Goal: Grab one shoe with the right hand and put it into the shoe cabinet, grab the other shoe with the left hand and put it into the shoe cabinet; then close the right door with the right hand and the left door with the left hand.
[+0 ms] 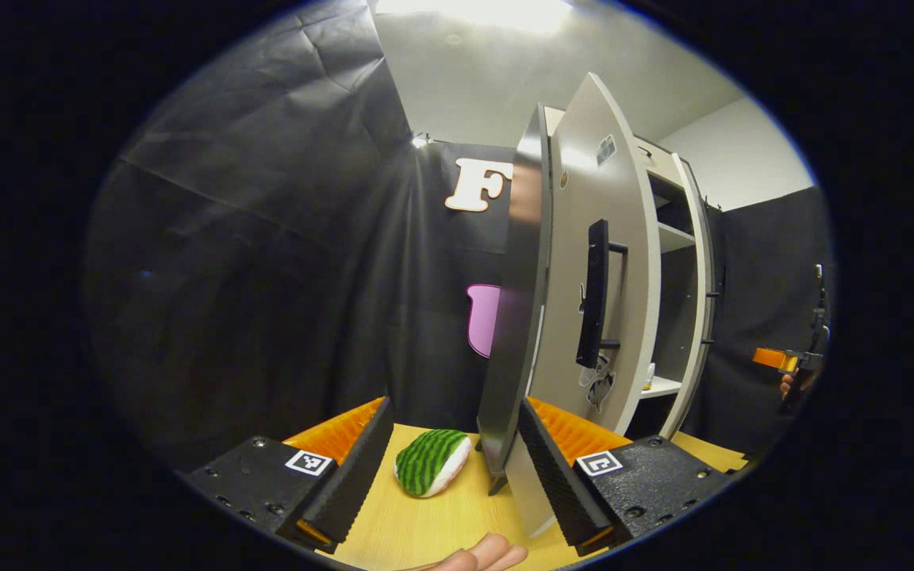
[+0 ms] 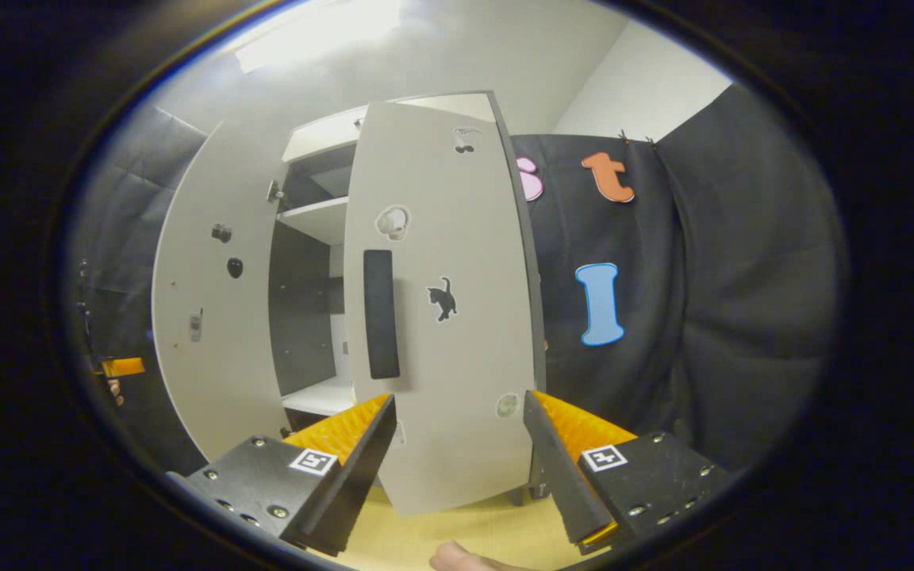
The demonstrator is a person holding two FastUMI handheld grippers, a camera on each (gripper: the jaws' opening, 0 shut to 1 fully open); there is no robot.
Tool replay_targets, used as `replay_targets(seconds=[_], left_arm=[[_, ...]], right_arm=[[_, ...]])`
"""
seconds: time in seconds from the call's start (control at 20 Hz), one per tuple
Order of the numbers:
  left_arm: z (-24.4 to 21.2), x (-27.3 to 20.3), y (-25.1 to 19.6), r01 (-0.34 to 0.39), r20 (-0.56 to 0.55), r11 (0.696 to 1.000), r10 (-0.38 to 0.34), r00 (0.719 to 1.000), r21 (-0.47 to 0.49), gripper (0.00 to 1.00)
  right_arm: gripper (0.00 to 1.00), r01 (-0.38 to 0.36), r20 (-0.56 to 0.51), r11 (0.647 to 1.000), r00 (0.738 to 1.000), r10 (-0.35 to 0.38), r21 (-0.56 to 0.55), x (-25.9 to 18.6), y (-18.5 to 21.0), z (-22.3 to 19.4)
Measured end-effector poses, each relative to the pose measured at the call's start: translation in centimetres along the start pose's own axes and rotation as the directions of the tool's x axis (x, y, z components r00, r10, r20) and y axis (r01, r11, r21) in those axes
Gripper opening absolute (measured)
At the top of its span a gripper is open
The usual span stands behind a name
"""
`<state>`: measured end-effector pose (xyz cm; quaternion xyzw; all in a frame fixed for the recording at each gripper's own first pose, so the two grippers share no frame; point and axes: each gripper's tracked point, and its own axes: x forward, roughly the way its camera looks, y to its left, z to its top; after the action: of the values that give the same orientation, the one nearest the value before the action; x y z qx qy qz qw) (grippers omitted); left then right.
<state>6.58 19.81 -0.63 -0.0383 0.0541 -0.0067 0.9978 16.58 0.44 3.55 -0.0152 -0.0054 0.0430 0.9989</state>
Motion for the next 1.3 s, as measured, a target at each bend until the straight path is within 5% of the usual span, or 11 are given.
replay_targets(seconds=[0.45, 0.6, 0.9, 1.3], left_arm=[[3.7, 6.2, -2.2, 0.043, -0.033, 0.999, -0.044, 0.998, -0.020, 0.96], [3.6, 6.5, -5.1, 0.118, -0.080, 0.993, -0.119, 0.990, -0.023, 0.93], [3.6, 6.5, -5.6, 0.056, -0.094, 0.998, -0.056, 0.994, -0.001, 0.91], [3.2, 6.5, -9.1, 0.124, -0.114, 0.992, -0.122, 0.986, 0.011, 0.90]], right_arm=[[0.96, -0.039, 0.058, 0.995, 0.997, 0.044, -0.086, -6.6, 1.5, 0.6], [0.96, -0.023, 0.082, 0.989, 0.996, 0.035, -0.146, -8.3, 1.8, 0.4], [0.96, -0.117, -0.007, 0.987, 0.993, 0.117, -0.113, -10.5, 4.5, -2.1], [0.95, -0.063, -0.008, 0.989, 0.998, 0.063, -0.130, -11.9, 3.1, -2.3]])
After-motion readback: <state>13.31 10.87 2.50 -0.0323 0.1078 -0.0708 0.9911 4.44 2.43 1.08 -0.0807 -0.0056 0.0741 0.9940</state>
